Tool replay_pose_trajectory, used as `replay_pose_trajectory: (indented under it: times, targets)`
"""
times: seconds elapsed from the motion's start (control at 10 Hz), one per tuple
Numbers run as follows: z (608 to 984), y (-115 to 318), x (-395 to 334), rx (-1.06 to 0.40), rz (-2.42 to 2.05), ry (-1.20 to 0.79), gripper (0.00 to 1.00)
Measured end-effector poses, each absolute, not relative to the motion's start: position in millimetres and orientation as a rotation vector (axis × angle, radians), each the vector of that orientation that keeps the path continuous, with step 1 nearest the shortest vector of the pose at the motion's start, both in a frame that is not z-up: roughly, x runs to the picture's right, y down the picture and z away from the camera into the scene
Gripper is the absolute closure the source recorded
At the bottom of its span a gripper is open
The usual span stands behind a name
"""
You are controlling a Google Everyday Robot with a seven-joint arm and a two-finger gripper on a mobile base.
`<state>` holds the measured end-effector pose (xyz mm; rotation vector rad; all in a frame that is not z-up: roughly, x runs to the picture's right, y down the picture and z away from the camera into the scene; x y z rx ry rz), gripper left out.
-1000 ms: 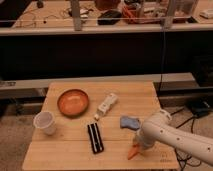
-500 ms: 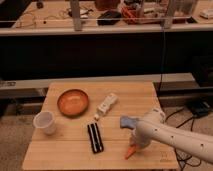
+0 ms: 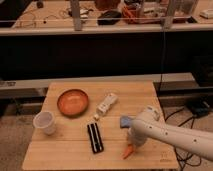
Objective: Drag the pepper across the table
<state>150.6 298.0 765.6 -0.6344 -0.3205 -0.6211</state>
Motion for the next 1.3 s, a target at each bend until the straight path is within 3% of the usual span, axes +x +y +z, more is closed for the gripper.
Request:
replay_pose_trajectory:
  times: [1.3]
  targets:
    - [777.0,283.6,138.9,-0.643,-0.670,-0.324,1.00]
